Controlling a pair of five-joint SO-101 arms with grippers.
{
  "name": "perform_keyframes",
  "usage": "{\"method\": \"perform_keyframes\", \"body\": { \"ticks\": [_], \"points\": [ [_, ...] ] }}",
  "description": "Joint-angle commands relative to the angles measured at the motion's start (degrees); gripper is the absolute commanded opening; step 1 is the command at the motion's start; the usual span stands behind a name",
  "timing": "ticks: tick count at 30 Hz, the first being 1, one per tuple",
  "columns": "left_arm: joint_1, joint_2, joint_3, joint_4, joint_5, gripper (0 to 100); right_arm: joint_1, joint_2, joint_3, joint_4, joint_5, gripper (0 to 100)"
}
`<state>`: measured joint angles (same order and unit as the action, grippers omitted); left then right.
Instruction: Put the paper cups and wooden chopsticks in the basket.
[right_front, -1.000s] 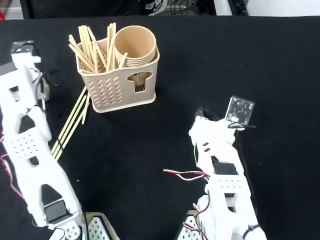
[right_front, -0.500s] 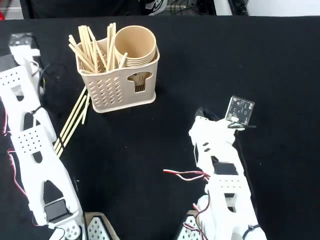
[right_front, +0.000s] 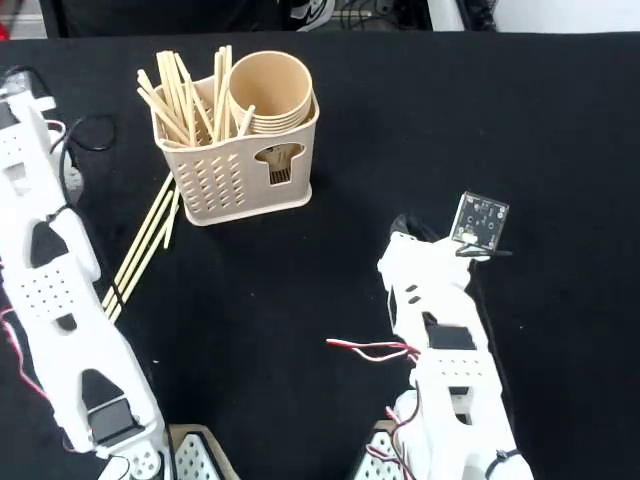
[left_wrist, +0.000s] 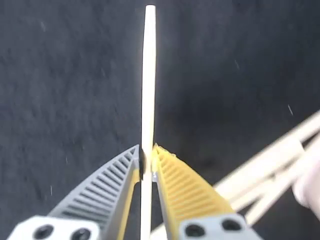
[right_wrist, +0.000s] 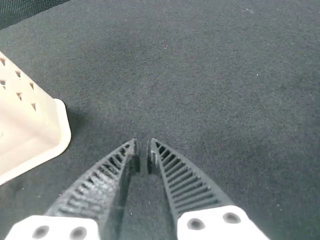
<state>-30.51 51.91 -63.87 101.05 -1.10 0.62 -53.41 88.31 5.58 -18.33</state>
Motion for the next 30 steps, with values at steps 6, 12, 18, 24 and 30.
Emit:
{"method": "perform_keyframes", "body": {
  "ticks": [6, 12, 18, 24, 30],
  "points": [
    [3.5, -37.3, 35.6, -11.6, -1.8, 3, -0.7, -0.1, -0.1, -1.3, 0.5, 5.3],
    [3.6, -51.6, 57.1, -27.8, -1.6, 3, -0.8, -0.1, -0.1, -1.3, 0.5, 5.1],
    [3.7, -69.5, 76.2, -42.3, 2.6, 3, -0.8, -0.1, -0.1, -1.3, 0.5, 4.9],
    [3.7, -88.2, 90.9, -57.8, 2.6, 3, -0.8, -0.1, 0.0, -1.3, 0.5, 4.9],
    [6.9, -101.8, 99.8, -72.4, 2.7, 3, -0.8, -0.1, 0.0, -1.3, 0.5, 4.9]
  ]
}}
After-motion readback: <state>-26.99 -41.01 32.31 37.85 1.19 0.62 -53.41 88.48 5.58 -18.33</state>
